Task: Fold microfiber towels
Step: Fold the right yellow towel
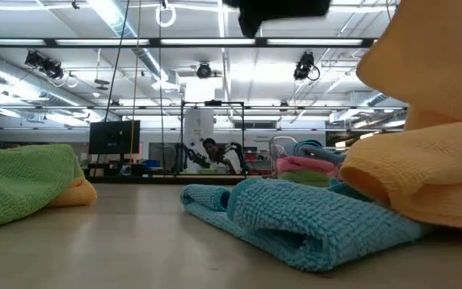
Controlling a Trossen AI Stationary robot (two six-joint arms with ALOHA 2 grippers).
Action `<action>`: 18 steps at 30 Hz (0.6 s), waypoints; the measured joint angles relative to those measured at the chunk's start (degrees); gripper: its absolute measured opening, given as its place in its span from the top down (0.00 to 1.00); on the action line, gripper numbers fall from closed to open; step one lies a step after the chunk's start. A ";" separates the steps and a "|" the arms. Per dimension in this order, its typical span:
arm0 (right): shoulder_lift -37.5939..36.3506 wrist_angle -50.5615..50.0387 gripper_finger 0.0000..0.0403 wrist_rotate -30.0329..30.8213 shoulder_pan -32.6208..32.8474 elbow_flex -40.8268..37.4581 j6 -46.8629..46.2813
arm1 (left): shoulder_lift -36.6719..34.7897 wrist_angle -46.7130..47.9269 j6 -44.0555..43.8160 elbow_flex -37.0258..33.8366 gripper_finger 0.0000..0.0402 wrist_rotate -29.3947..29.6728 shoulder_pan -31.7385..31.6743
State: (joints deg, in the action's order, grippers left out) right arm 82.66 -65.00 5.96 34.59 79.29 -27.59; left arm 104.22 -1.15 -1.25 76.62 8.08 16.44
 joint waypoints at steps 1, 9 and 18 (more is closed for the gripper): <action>-0.09 0.40 0.98 0.00 0.22 0.00 -0.02 | 0.98 0.02 -0.66 0.00 0.72 -1.52 -0.44; 0.17 2.16 0.98 -0.02 2.25 0.00 -0.42 | 5.44 -3.11 -4.40 0.00 0.43 -9.88 -3.57; 0.17 4.17 0.98 -0.04 2.42 0.00 1.23 | 10.46 -8.85 -6.35 0.07 0.31 -19.74 -5.72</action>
State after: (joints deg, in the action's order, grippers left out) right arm 82.83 -60.83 5.92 37.00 79.29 -26.36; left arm 114.68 -10.01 -7.60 76.69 -11.66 10.73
